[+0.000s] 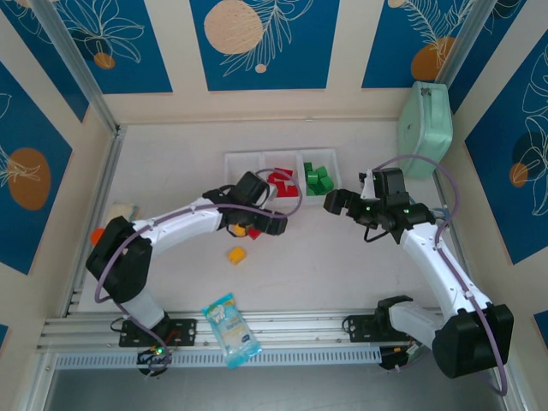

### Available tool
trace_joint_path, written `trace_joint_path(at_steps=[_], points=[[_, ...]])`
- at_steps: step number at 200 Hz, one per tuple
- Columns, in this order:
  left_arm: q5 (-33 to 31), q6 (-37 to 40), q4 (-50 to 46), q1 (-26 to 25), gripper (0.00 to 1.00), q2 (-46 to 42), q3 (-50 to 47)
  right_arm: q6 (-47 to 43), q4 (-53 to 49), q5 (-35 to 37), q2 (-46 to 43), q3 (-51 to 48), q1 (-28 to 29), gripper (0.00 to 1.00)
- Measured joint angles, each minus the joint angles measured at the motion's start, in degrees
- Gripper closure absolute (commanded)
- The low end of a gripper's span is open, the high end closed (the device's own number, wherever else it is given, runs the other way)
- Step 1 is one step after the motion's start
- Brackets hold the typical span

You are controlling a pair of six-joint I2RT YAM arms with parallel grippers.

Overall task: Sort the legos into containers by color
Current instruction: Move the lego to the center of the table.

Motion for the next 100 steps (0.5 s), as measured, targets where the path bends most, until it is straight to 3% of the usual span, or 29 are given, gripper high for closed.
trace_joint_path(at_steps=[100], points=[[-3.02,-0.44,-1.33,-0.59,0.14,10.36,4.57,0.50,-0.61,-0.83,-0.28,-0.02,-0.04,0.01]])
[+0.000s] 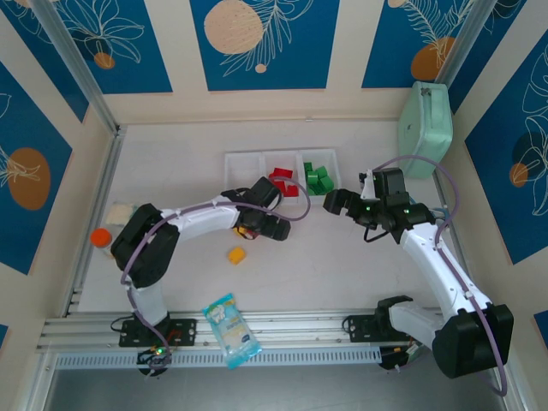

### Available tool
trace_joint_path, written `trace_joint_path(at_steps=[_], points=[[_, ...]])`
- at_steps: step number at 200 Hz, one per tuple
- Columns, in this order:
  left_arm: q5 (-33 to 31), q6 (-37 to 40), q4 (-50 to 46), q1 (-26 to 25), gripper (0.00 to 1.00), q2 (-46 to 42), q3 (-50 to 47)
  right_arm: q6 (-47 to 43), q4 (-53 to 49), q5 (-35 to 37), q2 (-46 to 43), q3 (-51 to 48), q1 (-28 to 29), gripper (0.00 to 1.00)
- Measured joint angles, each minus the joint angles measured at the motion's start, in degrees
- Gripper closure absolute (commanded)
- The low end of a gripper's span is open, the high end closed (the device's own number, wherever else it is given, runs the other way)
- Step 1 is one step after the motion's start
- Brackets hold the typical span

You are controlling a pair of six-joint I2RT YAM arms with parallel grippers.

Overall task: Sort the legos into containers by color
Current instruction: Move the lego to the center of the table.

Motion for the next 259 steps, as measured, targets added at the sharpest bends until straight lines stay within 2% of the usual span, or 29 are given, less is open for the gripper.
trace_joint_path(at_steps=[27,75,129,162,181,215,259], points=[[-1.60,-0.42,-1.20,0.15,0.17,1.18,1.25,-1.07,-1.07,0.07,-0.26,0.00,-0.13,0.01],[-0.22,-3.39,0.11,-0.33,0.20,1.20,0.83,-1.77,-1.70,0.24,-0.24,0.00,-0.61,0.01],[2.54,-6.78,3.13,-4.13,0.21,1.20,0.35,-1.70,-1.42,0.28,-0.13,-0.04,-0.66,0.01],[2.73,-7.45,2.93,-5.70,0.14,0.55,0.07,-1.73,-1.44,0.94,-0.13,-0.07,-0.85,0.01],[0.04,-6.95,-0.33,-5.99,0.11,-1.27,0.15,-1.73,-1.44,1.09,-0.13,-0.07,-0.85,0.01],[-7.54,-3.80,-6.86,-5.99,0.12,-3.43,2.47,-1.66,-1.40,1.14,-0.13,-0.15,-0.85,0.01],[-12.50,-0.83,-10.62,-5.99,0.19,-1.97,3.23,-1.46,-1.01,1.64,-0.33,-1.51,-0.90,0.01]])
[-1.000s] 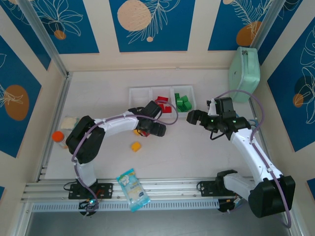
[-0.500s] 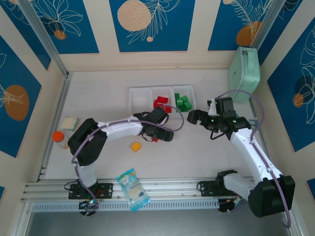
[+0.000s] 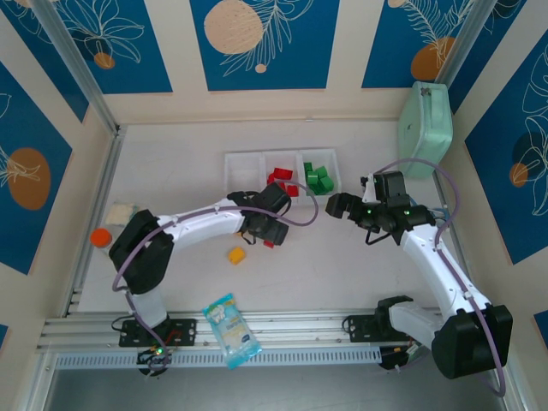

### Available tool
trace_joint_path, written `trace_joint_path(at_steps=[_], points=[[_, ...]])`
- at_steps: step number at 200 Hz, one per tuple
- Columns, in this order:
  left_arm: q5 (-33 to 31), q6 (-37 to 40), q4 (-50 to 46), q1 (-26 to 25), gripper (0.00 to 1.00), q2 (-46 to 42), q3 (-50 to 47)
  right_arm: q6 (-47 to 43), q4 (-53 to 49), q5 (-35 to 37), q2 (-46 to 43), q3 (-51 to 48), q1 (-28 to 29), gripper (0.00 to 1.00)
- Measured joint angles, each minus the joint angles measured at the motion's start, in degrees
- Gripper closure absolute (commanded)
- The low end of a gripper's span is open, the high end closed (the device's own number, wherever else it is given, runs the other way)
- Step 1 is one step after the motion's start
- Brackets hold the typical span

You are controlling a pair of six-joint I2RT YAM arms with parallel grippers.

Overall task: Sort the legos into containers by color
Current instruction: Move the lego to the center of the table, then pick up the lego from the center of the table.

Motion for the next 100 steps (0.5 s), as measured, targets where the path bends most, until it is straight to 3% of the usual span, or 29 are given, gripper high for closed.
trace_joint_path(at_steps=[59,100], points=[[0.24,-0.02,0.20,0.00,0.26,7.04,1.09,-0.24,0.00,0.81,-1.57,-0.09,-1.03,0.01],[1.81,-0.92,0.22,0.55,0.43,10.49,3.93,-0.26,0.02,0.81,-2.84,-0.87,-2.38,0.01]])
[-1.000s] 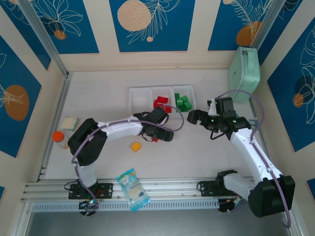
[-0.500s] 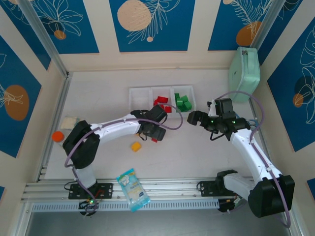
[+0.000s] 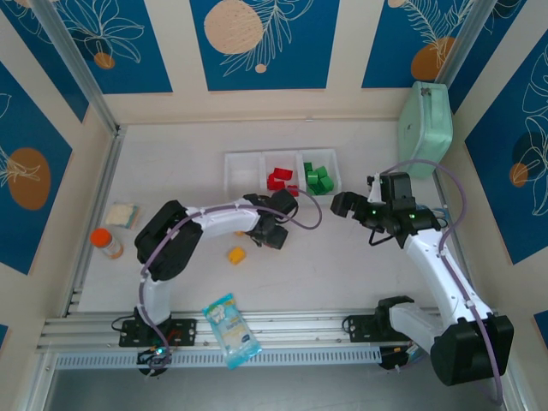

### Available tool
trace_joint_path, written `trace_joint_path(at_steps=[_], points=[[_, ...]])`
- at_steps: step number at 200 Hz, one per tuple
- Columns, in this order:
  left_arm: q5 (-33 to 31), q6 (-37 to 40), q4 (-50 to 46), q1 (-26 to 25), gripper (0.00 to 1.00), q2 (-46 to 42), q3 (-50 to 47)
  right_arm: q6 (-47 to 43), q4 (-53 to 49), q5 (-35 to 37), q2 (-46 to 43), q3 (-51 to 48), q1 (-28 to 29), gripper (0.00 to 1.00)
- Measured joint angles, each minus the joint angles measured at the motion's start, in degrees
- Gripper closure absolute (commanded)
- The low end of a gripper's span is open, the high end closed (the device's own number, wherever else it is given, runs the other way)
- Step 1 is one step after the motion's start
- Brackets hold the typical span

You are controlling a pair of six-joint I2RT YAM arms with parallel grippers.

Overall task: Sort the legos into containers by color
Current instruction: Pick up the lego from the center of the table.

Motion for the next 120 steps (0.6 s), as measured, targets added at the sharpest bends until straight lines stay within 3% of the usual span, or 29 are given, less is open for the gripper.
trace_joint_path(at_steps=[35,83,120], points=[[1.40,-1.25,-0.61,0.09,0.51,0.59,0.85,0.00,-0.44,-0.09,-0.83,-1.14,-1.36,0.01],[1.44,-4.22,0.17,0.09,0.72,0.52,0.92,0.00,-0.48,-0.28,-1.18,-1.57,-2.14,0.01],[-0.39,-6.56,0.94,0.15,0.76,-3.63,-0.85,0.04,-0.42,-0.28,-3.02,-1.64,-2.56,0.01]])
